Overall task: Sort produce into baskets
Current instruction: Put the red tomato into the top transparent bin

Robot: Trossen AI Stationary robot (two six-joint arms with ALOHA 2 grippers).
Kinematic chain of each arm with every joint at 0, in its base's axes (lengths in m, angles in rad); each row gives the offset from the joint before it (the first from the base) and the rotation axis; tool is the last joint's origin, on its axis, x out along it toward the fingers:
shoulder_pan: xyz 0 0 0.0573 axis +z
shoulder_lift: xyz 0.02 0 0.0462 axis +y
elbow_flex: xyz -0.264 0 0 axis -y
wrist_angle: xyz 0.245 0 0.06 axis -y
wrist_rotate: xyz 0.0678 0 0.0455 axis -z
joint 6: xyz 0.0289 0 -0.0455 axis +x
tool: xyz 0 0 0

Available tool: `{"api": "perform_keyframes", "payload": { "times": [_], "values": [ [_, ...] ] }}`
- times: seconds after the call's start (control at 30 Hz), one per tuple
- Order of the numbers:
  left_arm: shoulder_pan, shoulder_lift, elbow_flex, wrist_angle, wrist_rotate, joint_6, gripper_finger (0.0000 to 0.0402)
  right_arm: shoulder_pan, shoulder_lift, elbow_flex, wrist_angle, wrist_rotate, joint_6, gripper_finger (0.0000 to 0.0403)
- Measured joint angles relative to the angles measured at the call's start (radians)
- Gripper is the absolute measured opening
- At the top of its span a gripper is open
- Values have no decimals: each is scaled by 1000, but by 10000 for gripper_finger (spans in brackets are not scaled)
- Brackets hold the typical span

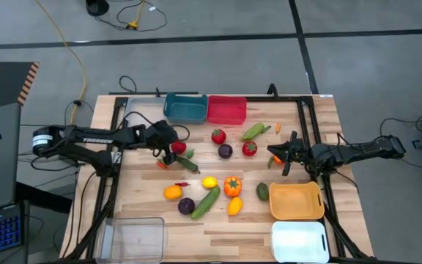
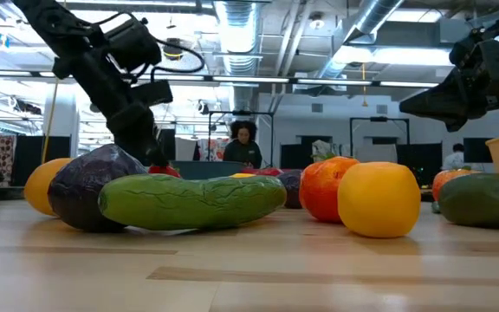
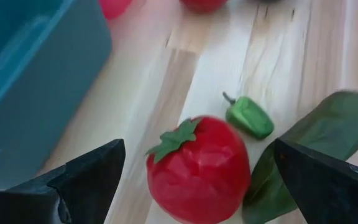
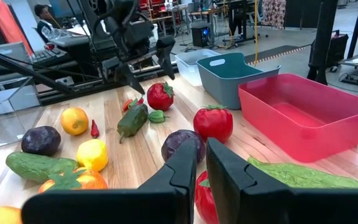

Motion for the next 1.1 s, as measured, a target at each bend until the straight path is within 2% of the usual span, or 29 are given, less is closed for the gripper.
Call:
{"api": "perform_keyframes", "payload": {
  "times": [0.3, 0.57, 0.93, 1.1],
  "values": [
    [0, 88, 0, 6, -18, 25, 399, 0, 0, 0, 0, 0, 0, 67],
    [20, 105, 0, 12, -2, 32, 393, 0, 0, 0, 0, 0, 0, 67],
    [26, 105, 0, 29, 26, 28, 306, 0, 0, 0, 0, 0, 0, 67],
    [26, 105, 0, 29, 15, 23, 292, 0, 0, 0, 0, 0, 0, 67]
  ]
}}
